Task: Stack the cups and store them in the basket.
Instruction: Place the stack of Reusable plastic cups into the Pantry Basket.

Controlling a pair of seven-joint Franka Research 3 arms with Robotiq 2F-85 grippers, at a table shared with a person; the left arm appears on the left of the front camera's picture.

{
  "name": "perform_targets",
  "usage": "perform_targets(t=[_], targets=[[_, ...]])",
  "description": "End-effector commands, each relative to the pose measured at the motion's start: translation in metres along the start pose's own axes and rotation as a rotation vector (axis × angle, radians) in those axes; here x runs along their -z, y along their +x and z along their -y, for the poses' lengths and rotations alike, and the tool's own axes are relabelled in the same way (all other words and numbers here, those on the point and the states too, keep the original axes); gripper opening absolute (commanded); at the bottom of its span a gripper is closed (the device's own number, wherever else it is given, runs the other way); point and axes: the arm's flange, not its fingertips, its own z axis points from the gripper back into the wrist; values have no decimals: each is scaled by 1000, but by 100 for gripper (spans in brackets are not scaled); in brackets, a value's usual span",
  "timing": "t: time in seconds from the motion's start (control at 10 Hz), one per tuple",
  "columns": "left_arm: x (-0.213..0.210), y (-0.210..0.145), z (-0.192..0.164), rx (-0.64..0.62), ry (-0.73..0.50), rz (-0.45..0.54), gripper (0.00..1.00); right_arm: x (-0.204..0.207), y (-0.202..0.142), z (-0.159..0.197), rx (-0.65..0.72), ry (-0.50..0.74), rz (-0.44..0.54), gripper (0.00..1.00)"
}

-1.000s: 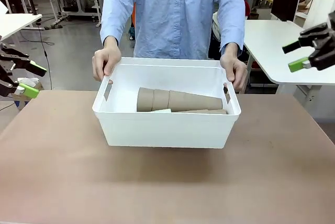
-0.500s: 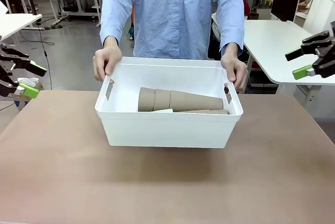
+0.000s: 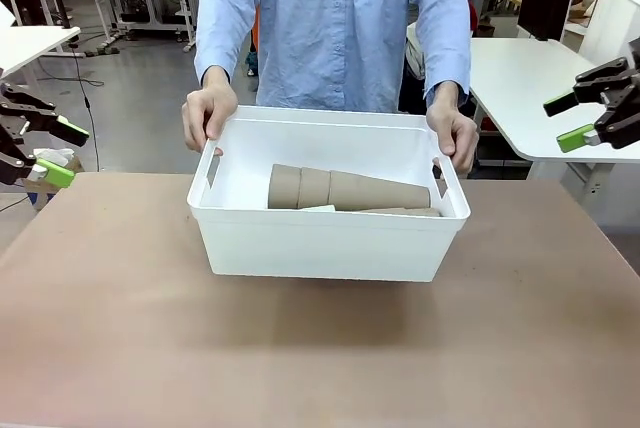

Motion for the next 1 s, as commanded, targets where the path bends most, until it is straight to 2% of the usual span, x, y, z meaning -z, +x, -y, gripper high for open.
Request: perform_targets(t=[0.0,0.9], targets=[[1,2,1,-7,3,7,100,-1,3,1,0,2,31,100],[1,2,1,-7,3,7,100,-1,3,1,0,2,31,100]])
